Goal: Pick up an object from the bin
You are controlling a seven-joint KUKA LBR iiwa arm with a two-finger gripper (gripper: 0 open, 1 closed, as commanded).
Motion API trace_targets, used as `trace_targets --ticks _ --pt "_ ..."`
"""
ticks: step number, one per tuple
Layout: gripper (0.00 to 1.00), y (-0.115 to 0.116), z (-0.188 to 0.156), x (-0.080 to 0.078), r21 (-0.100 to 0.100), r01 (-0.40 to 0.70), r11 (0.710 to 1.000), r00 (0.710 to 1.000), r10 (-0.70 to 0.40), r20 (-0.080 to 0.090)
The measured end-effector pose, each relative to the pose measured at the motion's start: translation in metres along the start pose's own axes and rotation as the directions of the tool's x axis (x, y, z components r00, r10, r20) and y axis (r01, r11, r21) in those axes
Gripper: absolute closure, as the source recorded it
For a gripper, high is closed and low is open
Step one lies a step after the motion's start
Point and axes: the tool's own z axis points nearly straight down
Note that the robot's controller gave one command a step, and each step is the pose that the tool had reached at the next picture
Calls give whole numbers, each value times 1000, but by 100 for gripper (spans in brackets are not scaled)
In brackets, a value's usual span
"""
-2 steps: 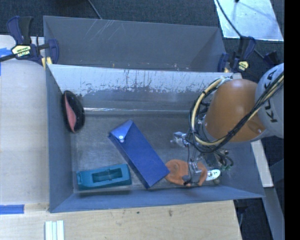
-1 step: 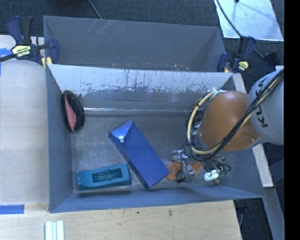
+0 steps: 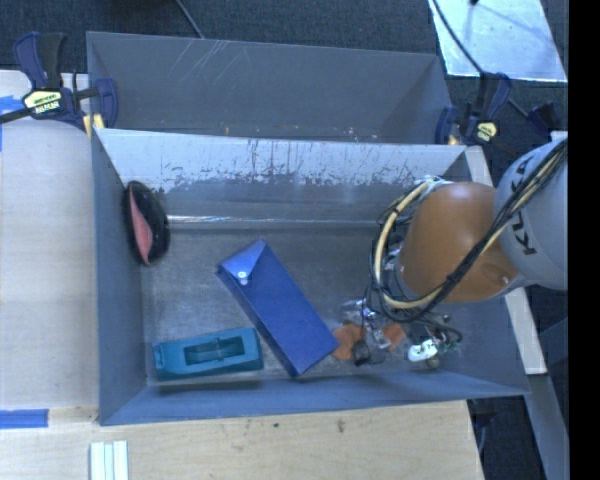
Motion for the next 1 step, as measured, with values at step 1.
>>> trace_targets --ticks 1 --pt "100 -10 -150 -22 1 16 1000 1000 -16 2"
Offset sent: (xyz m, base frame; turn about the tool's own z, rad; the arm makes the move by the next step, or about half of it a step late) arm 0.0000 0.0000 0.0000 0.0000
